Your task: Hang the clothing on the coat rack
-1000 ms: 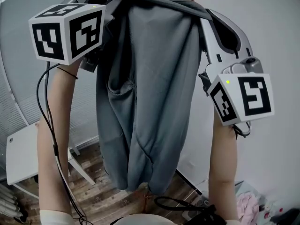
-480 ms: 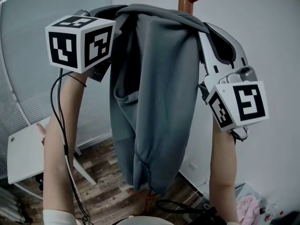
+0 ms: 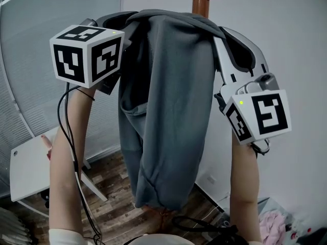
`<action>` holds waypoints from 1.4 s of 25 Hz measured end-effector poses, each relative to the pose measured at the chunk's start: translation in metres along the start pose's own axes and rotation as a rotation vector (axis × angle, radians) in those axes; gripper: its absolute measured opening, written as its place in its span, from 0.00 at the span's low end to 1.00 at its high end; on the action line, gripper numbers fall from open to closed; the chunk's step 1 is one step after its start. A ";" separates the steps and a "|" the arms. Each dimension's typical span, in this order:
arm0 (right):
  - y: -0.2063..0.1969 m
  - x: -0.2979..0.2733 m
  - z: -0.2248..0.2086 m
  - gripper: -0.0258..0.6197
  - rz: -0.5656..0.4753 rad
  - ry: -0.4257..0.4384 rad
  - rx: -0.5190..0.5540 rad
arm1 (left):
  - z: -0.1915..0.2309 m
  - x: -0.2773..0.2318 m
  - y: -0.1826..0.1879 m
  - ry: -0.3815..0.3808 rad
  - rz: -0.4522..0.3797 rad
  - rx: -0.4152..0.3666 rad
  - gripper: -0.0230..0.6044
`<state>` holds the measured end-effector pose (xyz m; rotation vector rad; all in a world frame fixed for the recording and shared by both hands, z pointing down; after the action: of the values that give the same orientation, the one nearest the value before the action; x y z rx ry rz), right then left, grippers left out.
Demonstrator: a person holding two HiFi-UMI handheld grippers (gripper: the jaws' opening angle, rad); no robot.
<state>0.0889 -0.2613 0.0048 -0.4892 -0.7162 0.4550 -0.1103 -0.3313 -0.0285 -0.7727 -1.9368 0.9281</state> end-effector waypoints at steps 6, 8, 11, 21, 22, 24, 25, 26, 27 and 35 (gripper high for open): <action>-0.014 0.005 0.009 0.08 0.012 0.009 -0.009 | -0.007 0.002 -0.019 -0.012 0.013 -0.004 0.10; -0.018 0.007 0.014 0.08 0.014 0.007 -0.016 | -0.009 0.006 -0.025 -0.017 0.017 -0.005 0.10; -0.024 0.006 0.019 0.08 0.020 0.011 -0.027 | -0.009 0.010 -0.033 -0.017 0.023 0.002 0.10; -0.024 0.010 0.030 0.08 0.022 0.014 -0.031 | -0.021 0.020 -0.047 -0.042 0.034 -0.010 0.10; -0.024 0.010 0.031 0.08 0.020 0.014 -0.031 | -0.022 0.021 -0.048 -0.044 0.036 -0.011 0.10; -0.025 0.010 0.032 0.08 0.018 0.016 -0.031 | -0.024 0.022 -0.049 -0.045 0.036 -0.013 0.10; -0.025 0.011 0.033 0.08 0.018 0.017 -0.031 | -0.025 0.022 -0.050 -0.047 0.036 -0.013 0.10; -0.025 0.011 0.034 0.08 0.019 0.018 -0.031 | -0.026 0.023 -0.050 -0.049 0.034 -0.014 0.10; -0.025 0.011 0.035 0.08 0.018 0.020 -0.032 | -0.026 0.024 -0.050 -0.051 0.032 -0.016 0.10; -0.025 0.012 0.043 0.08 0.018 0.043 -0.041 | -0.032 0.031 -0.053 -0.065 0.013 -0.025 0.10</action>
<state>0.0725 -0.2634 0.0530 -0.5421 -0.6814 0.4459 -0.1059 -0.3253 0.0405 -0.7790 -2.0049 0.9490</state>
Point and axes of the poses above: the fingertips, and each gripper's own axes: x backward along the fingers, z to its left, y out of its top, the point moved 6 cm from there along x, backward along the fingers, and after that the axes turned 8 degrees about y, right-handed, at the moved point
